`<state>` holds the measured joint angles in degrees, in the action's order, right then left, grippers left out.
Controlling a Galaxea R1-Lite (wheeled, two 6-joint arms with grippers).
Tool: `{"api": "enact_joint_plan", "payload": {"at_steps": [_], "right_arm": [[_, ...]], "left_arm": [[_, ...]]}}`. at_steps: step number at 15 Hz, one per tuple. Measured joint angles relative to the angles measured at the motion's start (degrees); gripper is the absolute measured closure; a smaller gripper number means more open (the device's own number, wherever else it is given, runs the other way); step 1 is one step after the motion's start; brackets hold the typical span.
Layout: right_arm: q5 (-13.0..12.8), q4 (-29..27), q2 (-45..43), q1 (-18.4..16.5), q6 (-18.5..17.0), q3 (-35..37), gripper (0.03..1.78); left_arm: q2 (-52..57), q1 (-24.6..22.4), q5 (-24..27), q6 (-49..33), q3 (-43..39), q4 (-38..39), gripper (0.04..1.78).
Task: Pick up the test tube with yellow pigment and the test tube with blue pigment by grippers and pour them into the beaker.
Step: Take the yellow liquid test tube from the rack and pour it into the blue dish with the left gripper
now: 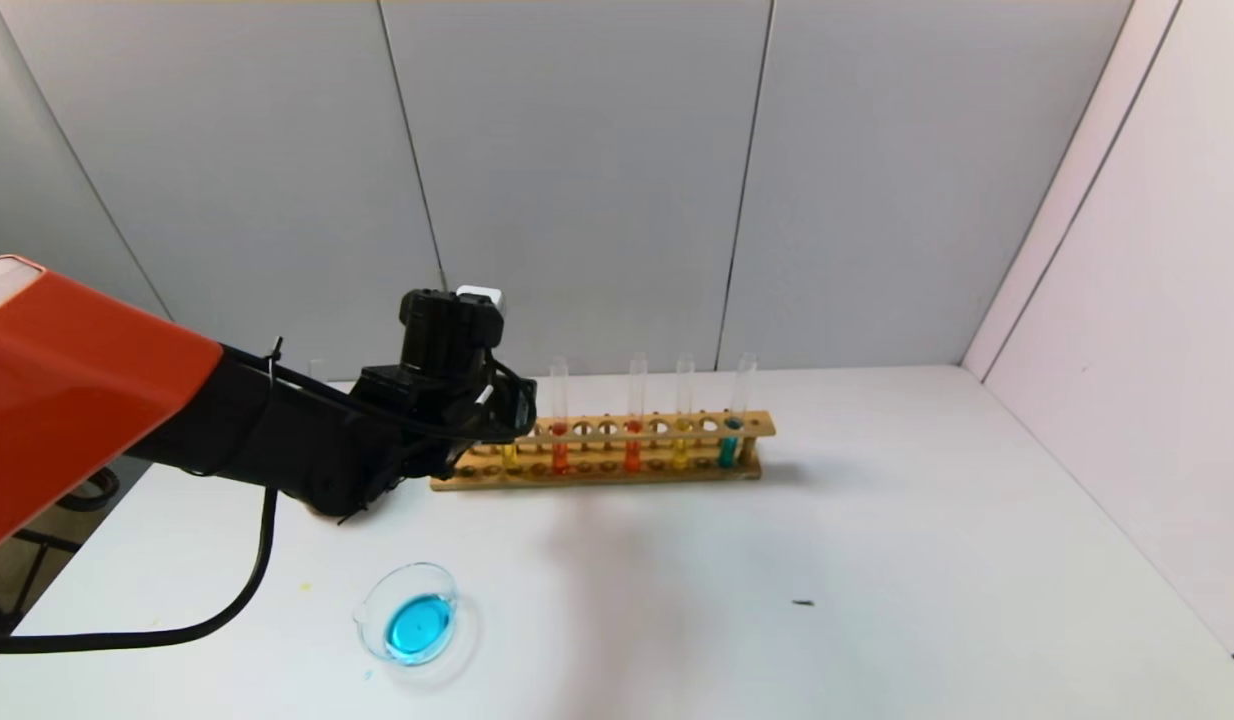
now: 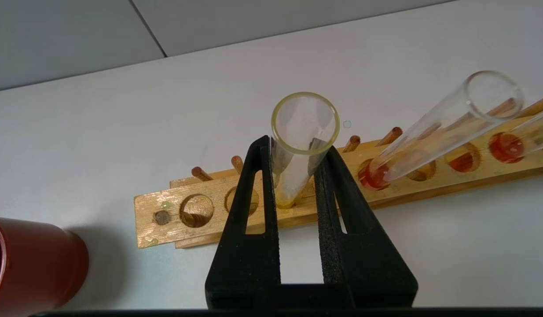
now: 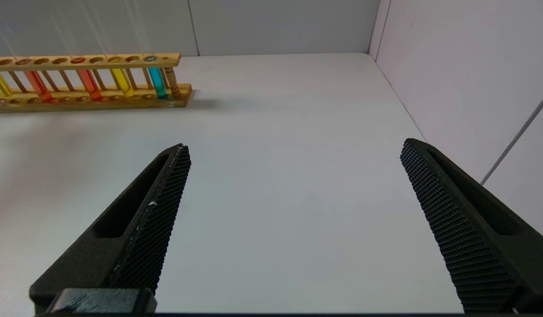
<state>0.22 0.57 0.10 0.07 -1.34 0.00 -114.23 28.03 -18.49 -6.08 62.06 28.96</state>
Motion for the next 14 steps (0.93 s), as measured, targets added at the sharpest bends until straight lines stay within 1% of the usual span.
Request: {"api": "enact_joint_plan", "payload": {"at_steps": [4, 9, 14], "right_arm": [[0.0, 0.0, 0.0, 0.0, 0.0, 0.0, 0.07], [0.0, 0.0, 0.0, 0.0, 0.0, 0.0, 0.07], [0.0, 0.0, 0.0, 0.0, 0.0, 0.0, 0.07]], "left_arm": [[3.3, -0.1, 0.0, 0.1, 2.7, -4.0, 1.52], [4.6, -0.5, -0.2, 0.2, 5.4, -5.9, 1.52], [7.2, -0.6, -0.4, 0.0, 10.7, -11.8, 1.52]]}}
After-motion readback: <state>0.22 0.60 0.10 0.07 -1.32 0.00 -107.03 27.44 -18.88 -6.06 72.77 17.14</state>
